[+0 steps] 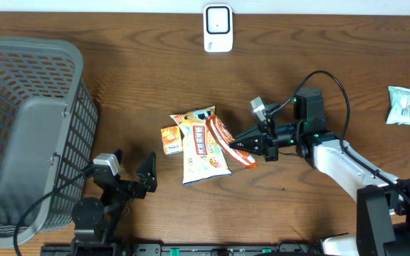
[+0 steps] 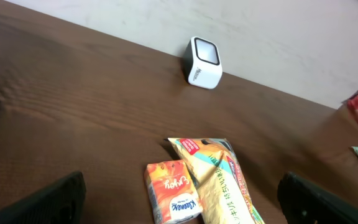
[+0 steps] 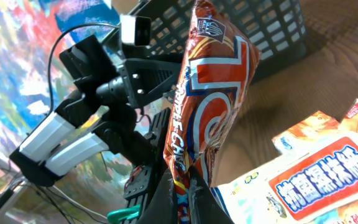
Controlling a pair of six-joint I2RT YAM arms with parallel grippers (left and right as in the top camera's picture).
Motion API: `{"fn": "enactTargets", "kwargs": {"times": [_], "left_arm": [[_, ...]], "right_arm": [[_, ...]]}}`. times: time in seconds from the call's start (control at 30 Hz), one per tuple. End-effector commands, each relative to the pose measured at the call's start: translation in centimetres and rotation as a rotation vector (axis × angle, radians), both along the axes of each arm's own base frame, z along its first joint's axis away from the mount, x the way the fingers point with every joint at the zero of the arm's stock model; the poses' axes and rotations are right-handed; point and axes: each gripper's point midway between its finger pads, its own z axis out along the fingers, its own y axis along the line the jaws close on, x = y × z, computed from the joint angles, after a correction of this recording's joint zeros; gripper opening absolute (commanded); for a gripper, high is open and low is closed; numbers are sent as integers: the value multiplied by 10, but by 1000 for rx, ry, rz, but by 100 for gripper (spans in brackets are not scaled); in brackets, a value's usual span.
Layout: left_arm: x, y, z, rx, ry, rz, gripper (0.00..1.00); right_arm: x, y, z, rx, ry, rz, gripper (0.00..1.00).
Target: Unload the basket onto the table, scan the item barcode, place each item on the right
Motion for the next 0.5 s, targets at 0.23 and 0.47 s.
{"fn": "enactTargets", "kwargs": {"times": [0.23,0.47], "left_arm": [[0,0,-8,-3,22,4,98],[0,0,-8,-3,22,4,98]], "right_arm": [[42,-6,-43,-264,169,-307,1],[78,-20,-55,-368,116,-506,1]]}}
